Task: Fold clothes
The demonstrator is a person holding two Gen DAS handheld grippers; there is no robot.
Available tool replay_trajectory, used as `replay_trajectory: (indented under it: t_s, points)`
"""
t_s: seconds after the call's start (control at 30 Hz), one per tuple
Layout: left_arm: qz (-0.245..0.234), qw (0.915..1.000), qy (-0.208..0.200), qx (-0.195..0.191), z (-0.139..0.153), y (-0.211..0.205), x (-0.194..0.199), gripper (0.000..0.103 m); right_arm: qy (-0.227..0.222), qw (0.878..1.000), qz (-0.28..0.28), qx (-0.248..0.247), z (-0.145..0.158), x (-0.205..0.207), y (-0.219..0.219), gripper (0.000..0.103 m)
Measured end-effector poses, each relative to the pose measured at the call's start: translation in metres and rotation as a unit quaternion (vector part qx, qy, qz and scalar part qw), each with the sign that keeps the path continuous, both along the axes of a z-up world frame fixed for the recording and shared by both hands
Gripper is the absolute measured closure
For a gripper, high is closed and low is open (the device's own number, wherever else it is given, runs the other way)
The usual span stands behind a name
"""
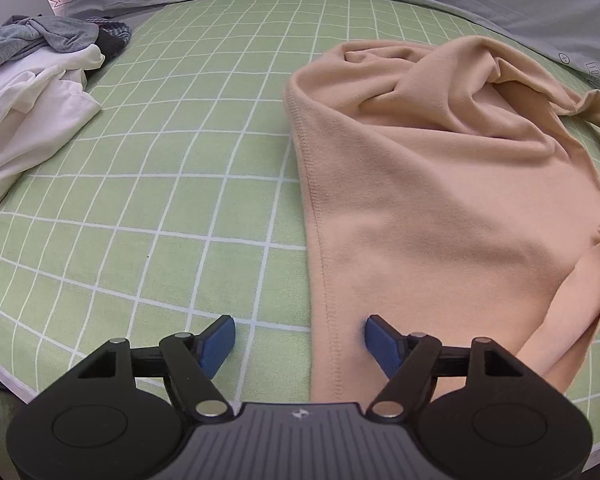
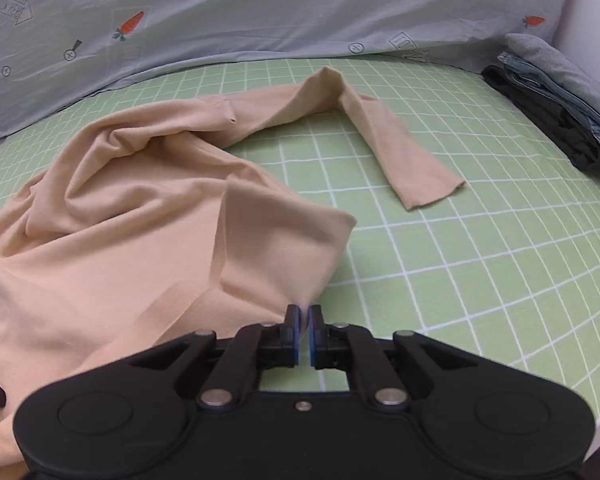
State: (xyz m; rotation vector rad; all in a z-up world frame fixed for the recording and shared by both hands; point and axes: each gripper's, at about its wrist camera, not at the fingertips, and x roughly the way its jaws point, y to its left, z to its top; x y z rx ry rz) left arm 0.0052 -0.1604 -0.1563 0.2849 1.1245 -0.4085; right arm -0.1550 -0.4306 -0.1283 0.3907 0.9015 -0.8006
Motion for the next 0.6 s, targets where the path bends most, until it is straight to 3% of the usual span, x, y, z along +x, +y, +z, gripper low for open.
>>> replay_trajectory:
  t_s: [0.1,0.17,0.23,0.33,0.43,0.6]
  points:
    - [0.015,0.9999,0.002,0.000,-0.001,0.001,0.001,0.024,-0.007,0.999,-0.048,0.017,0.002,-0.025,-0.018,0.095]
    - [0.022,0.9998,0.001,0.001,-0.001,0.001,0.000,0.024,-0.031,0.996,-0.072,0.032,0.006,-0.037,-0.028,0.084]
    - [0.028,0.9996,0.001,0.003,-0.001,0.000,-0.001,0.024,-0.047,0.996,-0.065,0.031,0.011,-0.036,-0.030,0.063]
    - [0.033,0.9994,-0.002,0.006,0.000,-0.001,-0.004,0.024,-0.057,0.997,-0.046,0.024,0.013,-0.028,-0.028,0.048]
    - [0.036,0.9993,-0.004,0.006,0.000,0.000,-0.006,0.023,-0.055,0.997,-0.033,0.036,0.008,-0.021,-0.028,0.043]
    - [0.043,0.9990,-0.003,0.007,-0.001,0.001,-0.010,0.022,-0.082,0.994,-0.065,0.024,0.016,-0.029,-0.038,0.043]
